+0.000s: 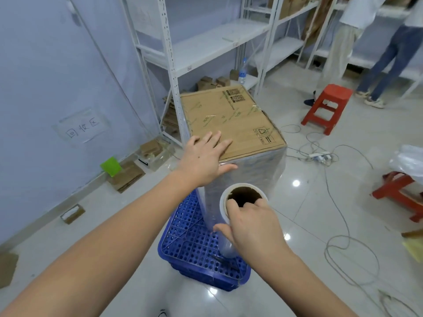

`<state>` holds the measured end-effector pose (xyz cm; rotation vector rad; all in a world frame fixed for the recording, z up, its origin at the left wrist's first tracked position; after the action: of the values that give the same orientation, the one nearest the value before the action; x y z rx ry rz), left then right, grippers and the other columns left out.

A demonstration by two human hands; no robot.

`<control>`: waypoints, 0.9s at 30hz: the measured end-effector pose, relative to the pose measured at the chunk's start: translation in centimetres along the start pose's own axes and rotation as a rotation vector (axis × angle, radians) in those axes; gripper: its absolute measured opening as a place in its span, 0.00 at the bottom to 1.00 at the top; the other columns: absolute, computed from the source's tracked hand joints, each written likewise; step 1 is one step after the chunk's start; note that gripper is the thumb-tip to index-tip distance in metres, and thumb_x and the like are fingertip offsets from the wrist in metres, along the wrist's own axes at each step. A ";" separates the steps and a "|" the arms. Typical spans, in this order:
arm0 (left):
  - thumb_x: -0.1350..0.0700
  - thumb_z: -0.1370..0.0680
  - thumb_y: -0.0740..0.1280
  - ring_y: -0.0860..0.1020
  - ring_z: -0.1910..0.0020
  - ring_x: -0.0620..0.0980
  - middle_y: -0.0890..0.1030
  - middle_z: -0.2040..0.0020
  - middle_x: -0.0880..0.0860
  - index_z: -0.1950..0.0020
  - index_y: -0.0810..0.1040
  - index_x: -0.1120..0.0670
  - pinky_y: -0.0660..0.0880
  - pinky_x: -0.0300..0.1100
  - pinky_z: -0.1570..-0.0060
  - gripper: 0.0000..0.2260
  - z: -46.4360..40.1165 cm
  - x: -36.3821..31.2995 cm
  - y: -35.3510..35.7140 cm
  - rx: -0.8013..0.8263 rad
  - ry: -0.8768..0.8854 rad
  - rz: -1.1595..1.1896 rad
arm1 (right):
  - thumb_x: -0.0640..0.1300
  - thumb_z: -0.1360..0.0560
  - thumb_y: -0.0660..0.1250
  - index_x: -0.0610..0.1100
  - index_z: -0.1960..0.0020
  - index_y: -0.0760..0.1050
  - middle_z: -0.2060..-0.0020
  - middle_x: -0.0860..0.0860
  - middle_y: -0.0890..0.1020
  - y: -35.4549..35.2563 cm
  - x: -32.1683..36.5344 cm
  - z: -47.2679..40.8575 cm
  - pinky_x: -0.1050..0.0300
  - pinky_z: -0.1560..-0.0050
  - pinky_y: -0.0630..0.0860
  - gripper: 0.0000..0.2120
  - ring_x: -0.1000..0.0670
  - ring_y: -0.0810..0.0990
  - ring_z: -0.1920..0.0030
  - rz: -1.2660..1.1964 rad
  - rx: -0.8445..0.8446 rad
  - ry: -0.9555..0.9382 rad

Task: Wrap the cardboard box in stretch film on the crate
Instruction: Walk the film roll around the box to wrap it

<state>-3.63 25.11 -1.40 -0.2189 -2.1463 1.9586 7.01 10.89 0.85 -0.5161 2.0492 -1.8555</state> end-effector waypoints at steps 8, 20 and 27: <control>0.19 0.27 0.51 0.54 0.17 0.51 0.54 0.15 0.51 0.16 0.53 0.42 0.55 0.53 0.23 0.45 -0.3 2.4 -1.0 0.045 0.387 0.060 | 0.59 0.31 0.69 0.49 0.60 0.61 0.76 0.55 0.62 -0.1 0.6 -1.6 0.57 0.64 0.58 0.20 0.52 0.59 0.74 0.095 -0.004 0.401; 0.23 0.27 0.47 0.51 0.16 0.54 0.51 0.15 0.52 0.15 0.47 0.49 0.49 0.51 0.18 0.47 -2.4 4.1 0.6 -0.023 0.825 -0.093 | 0.69 0.27 0.63 0.47 0.64 0.69 0.72 0.52 0.71 0.9 0.7 -3.8 0.58 0.70 0.63 0.25 0.49 0.69 0.72 0.155 0.077 0.739; 0.23 0.26 0.42 0.53 0.17 0.54 0.53 0.15 0.52 0.15 0.48 0.47 0.50 0.51 0.19 0.45 -2.5 4.0 0.8 -0.064 0.793 -0.124 | 0.68 0.26 0.61 0.48 0.72 0.58 0.77 0.53 0.66 1.3 2.0 -5.0 0.57 0.72 0.59 0.28 0.48 0.67 0.74 0.200 0.013 0.573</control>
<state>-6.84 28.68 -1.76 -0.7149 -1.6374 1.3905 2.84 14.41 0.01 0.2563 2.3159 -2.0511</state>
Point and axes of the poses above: each hand's wrist, its own z-axis away from the middle knuckle, its own y-axis out of the palm, x = y × z, the point moved 8 cm from there along -z, towards the middle knuckle
